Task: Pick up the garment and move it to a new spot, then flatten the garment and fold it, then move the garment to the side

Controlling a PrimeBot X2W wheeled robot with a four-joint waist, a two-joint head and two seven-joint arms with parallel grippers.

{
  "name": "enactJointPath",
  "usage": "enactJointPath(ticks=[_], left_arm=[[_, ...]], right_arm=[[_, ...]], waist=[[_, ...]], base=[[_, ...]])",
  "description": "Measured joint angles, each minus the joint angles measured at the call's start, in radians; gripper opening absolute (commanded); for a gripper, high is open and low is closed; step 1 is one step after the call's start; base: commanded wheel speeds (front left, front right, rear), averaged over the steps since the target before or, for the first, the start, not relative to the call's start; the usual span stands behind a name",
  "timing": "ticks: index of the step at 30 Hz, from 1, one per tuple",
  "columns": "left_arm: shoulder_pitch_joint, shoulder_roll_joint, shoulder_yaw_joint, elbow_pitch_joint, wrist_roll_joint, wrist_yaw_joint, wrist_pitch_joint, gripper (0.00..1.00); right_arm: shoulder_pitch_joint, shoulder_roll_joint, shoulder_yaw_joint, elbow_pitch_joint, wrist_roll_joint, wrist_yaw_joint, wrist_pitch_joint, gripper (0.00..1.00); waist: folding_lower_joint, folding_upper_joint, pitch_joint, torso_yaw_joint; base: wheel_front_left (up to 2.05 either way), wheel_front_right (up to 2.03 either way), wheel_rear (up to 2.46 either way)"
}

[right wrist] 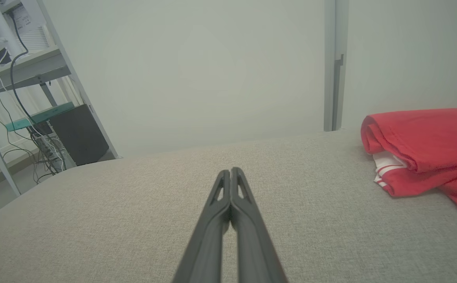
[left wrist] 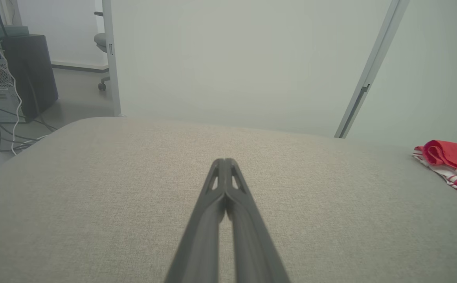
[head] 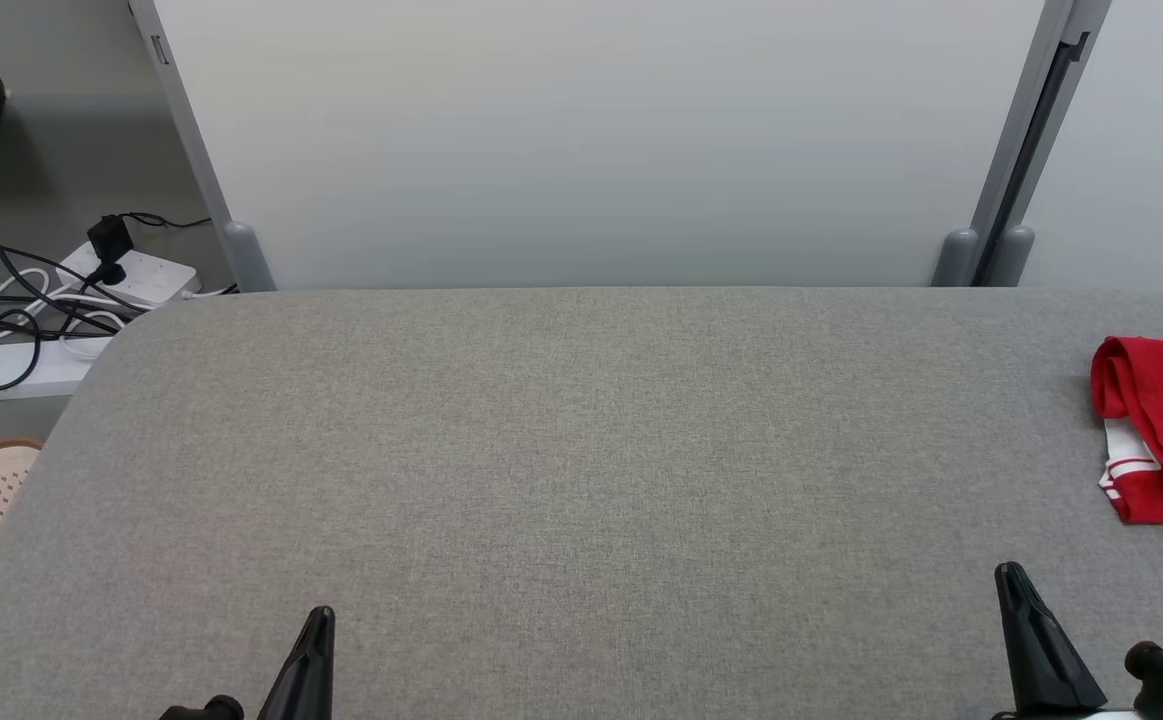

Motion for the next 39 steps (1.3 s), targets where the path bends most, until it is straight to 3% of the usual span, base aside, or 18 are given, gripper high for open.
enactJointPath(ticks=[39], left_arm=[[-0.069, 0.001, 0.041, 0.055, -0.449, -0.015, 0.108, 0.00]], right_arm=[[-0.062, 0.020, -0.053, 0.040, 0.426, -0.001, 0.103, 0.00]], waist=[[-0.0002, 0.0000, 0.030, -0.012]], base=[[0.00, 0.00, 0.00]])
